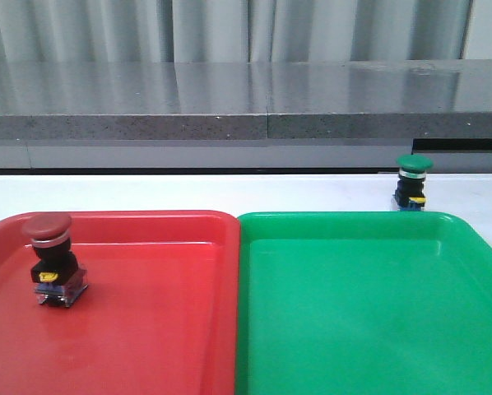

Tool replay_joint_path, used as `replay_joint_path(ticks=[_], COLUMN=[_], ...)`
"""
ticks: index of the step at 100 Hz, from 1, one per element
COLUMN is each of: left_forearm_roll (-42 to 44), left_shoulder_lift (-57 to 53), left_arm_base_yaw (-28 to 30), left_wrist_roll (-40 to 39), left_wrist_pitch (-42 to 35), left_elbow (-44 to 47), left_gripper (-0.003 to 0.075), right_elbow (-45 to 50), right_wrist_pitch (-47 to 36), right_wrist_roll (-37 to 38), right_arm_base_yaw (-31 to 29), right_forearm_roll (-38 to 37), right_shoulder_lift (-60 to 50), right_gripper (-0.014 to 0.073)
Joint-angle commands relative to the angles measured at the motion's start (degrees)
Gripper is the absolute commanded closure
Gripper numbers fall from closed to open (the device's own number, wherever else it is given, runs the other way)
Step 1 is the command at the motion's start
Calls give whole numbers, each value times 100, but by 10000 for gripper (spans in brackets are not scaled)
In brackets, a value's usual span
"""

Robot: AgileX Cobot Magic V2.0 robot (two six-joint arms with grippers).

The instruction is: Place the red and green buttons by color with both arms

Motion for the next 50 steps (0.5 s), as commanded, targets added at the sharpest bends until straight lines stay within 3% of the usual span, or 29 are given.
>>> replay_joint_path(ticks=[1, 37, 50], left_forearm_roll=[-45, -45, -45], left_shoulder_lift=[-185, -185, -185], left_arm_base_yaw=[-7, -7, -7], left_wrist_roll=[-51, -51, -51], left_wrist_pitch=[-477, -477, -477], left_elbow=[73, 73, 73], left_gripper=[741, 741, 741], right_elbow=[-604, -1518, -1805], right_wrist_pitch=[-228, -202, -26], right_wrist_roll=[-26, 1, 360], right_arm_base_yaw=[-22, -22, -22], right_forearm_roll=[-27, 34, 61], right_shoulder_lift=[516, 2237, 2900], right_gripper=[657, 657, 657])
